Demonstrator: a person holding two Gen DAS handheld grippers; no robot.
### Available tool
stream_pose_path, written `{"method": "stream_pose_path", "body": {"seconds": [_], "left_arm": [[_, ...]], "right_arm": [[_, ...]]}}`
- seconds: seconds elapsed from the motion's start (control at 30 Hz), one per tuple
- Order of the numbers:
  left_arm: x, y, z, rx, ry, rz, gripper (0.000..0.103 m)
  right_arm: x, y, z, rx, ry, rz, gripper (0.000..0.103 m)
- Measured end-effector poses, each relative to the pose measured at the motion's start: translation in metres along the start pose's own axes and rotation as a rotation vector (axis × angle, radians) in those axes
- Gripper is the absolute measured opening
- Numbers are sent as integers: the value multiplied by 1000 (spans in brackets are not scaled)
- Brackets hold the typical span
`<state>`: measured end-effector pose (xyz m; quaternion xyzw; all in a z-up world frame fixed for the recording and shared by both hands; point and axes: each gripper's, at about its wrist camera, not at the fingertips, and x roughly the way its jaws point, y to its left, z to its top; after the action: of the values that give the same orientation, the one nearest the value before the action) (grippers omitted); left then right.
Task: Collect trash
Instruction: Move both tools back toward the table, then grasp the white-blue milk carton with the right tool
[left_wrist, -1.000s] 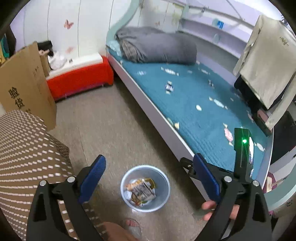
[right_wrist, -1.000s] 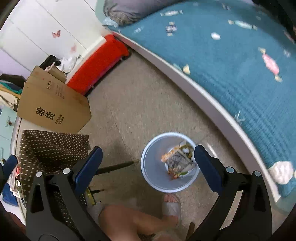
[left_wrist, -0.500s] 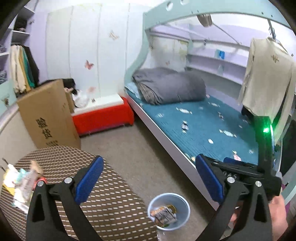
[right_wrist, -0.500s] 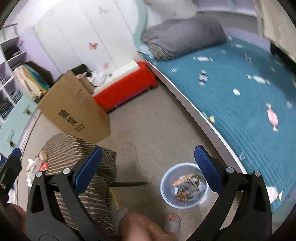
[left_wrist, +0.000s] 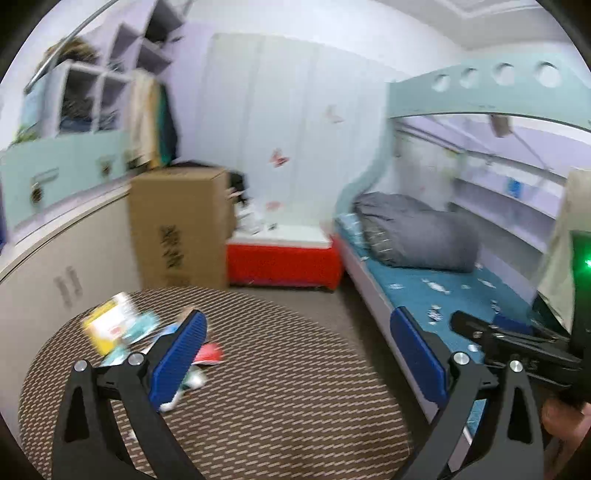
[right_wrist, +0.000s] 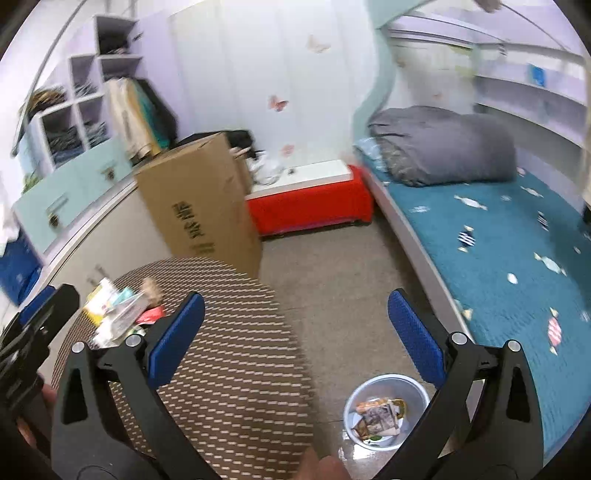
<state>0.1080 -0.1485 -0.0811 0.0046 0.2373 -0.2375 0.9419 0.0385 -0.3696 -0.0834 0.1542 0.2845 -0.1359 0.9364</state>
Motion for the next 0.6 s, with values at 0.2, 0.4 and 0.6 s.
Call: {"method": "stream_pose_path", "body": {"seconds": [0.2,0.4,0.6], "left_arm": [[-11,71,-7,-37,41,119,98],[-15,127,-16,-101,78,180,98],[-15,175,-29,-147,113,241,98]], "right_arm": [[24,59,-4,-65,66,100,97],[50,117,-7,-125,119,178,97],[84,164,-12,-155,196,239,97]]}}
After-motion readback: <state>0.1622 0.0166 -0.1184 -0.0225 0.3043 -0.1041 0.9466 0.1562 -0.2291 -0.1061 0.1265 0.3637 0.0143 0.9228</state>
